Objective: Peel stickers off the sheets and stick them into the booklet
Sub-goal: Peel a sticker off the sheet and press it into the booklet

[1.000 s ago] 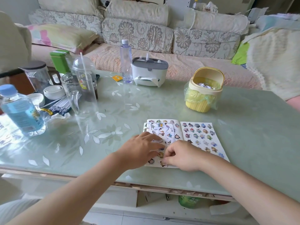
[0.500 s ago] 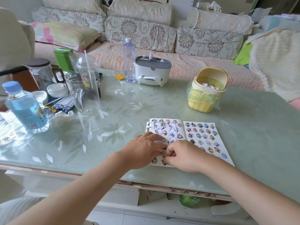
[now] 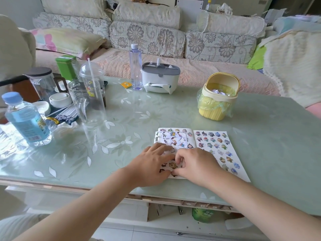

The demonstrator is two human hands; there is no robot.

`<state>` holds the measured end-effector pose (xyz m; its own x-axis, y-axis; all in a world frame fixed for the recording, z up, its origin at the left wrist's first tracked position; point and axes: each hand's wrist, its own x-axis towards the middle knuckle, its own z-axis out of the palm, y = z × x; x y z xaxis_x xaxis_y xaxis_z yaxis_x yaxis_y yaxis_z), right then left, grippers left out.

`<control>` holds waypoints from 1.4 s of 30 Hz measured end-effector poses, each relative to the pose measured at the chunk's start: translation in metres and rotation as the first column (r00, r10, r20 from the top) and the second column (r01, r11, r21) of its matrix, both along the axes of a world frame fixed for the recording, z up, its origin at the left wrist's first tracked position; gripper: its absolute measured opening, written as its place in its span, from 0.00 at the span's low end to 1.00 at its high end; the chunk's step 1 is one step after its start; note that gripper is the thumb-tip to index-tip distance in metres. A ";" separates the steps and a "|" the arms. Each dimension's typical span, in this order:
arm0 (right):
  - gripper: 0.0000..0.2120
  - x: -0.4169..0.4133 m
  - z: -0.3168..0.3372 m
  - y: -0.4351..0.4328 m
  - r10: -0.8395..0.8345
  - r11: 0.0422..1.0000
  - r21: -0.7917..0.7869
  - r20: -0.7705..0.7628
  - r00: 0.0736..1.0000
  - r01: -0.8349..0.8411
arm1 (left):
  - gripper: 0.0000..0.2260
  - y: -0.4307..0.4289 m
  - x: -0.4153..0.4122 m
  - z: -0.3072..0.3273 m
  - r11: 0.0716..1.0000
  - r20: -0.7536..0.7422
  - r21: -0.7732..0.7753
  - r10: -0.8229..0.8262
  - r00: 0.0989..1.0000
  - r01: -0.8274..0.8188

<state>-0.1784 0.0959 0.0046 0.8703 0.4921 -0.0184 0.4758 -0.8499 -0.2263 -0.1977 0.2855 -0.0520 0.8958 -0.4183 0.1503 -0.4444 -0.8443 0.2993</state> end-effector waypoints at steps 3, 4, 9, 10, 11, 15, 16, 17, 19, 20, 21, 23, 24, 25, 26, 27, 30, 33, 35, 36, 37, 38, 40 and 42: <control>0.09 -0.001 -0.003 -0.009 0.039 0.997 0.061 -0.018 0.999 -0.038 | 0.23 -0.001 -0.003 0.001 0.999 0.098 0.043 0.010 0.995 -0.015; 0.08 -0.001 -0.005 -0.014 0.062 0.996 0.069 0.002 0.998 -0.062 | 0.24 -0.001 -0.005 0.002 0.998 0.152 0.055 0.021 0.988 -0.030; 0.09 -0.005 -0.021 -0.034 0.194 0.978 0.060 0.093 0.977 -0.200 | 0.18 -0.004 -0.017 0.001 0.996 0.230 -0.070 0.069 0.971 -0.054; 0.10 -0.007 -0.025 -0.037 0.226 0.971 0.050 0.128 0.966 -0.234 | 0.14 -0.005 -0.019 -0.001 0.994 0.233 -0.107 0.058 0.971 -0.034; 0.12 -0.009 -0.028 -0.039 0.251 0.964 0.043 0.161 0.955 -0.261 | 0.11 -0.004 -0.021 -0.002 0.992 0.251 -0.124 0.033 0.967 -0.002; 0.14 -0.016 -0.030 -0.043 0.305 0.952 -0.034 0.201 0.931 -0.305 | 0.05 0.001 -0.029 -0.007 0.987 0.339 -0.099 -0.089 0.937 0.130; 0.16 -0.018 -0.030 -0.043 0.310 0.951 -0.057 0.202 0.929 -0.305 | 0.05 0.003 -0.031 -0.007 0.984 0.351 -0.097 -0.109 0.930 0.152; 0.17 -0.019 -0.030 -0.042 0.316 0.949 -0.080 0.199 0.928 -0.306 | 0.07 0.005 -0.034 -0.007 0.982 0.360 -0.089 -0.124 0.925 0.166; 0.19 -0.021 -0.029 -0.040 0.322 0.945 -0.111 0.179 0.930 -0.306 | 0.09 0.006 -0.037 -0.006 0.983 0.361 -0.068 -0.135 0.923 0.171; 0.20 -0.021 -0.028 -0.039 0.323 0.945 -0.115 0.170 0.931 -0.307 | 0.09 0.006 -0.038 -0.006 0.983 0.356 -0.066 -0.135 0.925 0.169; 0.20 -0.022 -0.028 -0.038 0.324 0.944 -0.117 0.167 0.931 -0.308 | 0.10 0.006 -0.039 -0.006 0.984 0.348 -0.070 -0.132 0.928 0.166; 0.21 -0.023 -0.029 -0.037 0.329 0.943 -0.122 0.180 0.927 -0.311 | 0.11 0.005 -0.040 -0.006 0.985 0.335 -0.070 -0.126 0.934 0.158; 0.21 -0.024 -0.029 -0.037 0.326 0.944 -0.120 0.187 0.927 -0.308 | 0.11 0.004 -0.041 -0.006 0.986 0.332 -0.060 -0.125 0.935 0.153; 0.21 -0.025 -0.030 -0.037 0.321 0.946 -0.119 0.192 0.927 -0.303 | 0.11 0.004 -0.042 -0.006 0.988 0.334 -0.048 -0.123 0.934 0.147; 0.21 -0.026 -0.030 -0.038 0.319 0.946 -0.121 0.197 0.927 -0.300 | 0.11 0.003 -0.042 -0.006 0.989 0.337 -0.038 -0.121 0.934 0.142; 0.21 -0.026 -0.030 -0.040 0.324 0.945 -0.121 0.208 0.923 -0.304 | 0.11 0.002 -0.043 -0.006 0.990 0.342 -0.031 -0.121 0.932 0.139; 0.21 -0.025 -0.034 -0.046 0.353 0.935 -0.108 0.247 0.902 -0.337 | 0.12 0.001 -0.044 -0.008 0.989 0.344 -0.029 -0.124 0.931 0.142; 0.23 -0.025 -0.037 -0.050 0.370 0.929 -0.106 0.247 0.896 -0.354 | 0.12 0.000 -0.045 -0.010 0.990 0.322 -0.064 -0.100 0.942 0.127; 0.23 -0.025 -0.037 -0.051 0.380 0.925 -0.107 0.246 0.891 -0.365 | 0.13 0.001 -0.044 -0.009 0.987 0.284 -0.128 -0.059 0.957 0.098; 0.23 -0.024 -0.037 -0.052 0.384 0.924 -0.104 0.250 0.889 -0.369 | 0.14 0.001 -0.043 -0.008 0.983 0.266 -0.156 -0.047 0.963 0.092; 0.22 -0.024 -0.038 -0.052 0.386 0.922 -0.105 0.253 0.887 -0.371 | 0.15 0.002 -0.043 -0.007 0.981 0.254 -0.171 -0.045 0.966 0.091; 0.22 -0.024 -0.038 -0.052 0.388 0.922 -0.112 0.258 0.885 -0.371 | 0.16 0.002 -0.042 -0.006 0.980 0.246 -0.173 -0.049 0.968 0.094; 0.22 -0.024 -0.040 -0.051 0.391 0.920 -0.128 0.258 0.883 -0.370 | 0.16 0.002 -0.042 -0.006 0.979 0.239 -0.174 -0.059 0.969 0.103; 0.23 -0.025 -0.042 -0.051 0.394 0.919 -0.124 0.242 0.887 -0.375 | 0.15 0.002 -0.042 -0.006 0.979 0.250 -0.172 -0.061 0.966 0.106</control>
<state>-0.2032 0.0447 -0.0369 0.5921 0.7950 0.1316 0.8018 -0.5976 0.0025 -0.2401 0.2875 -0.0580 0.7858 -0.4349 0.4397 -0.5894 -0.7420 0.3194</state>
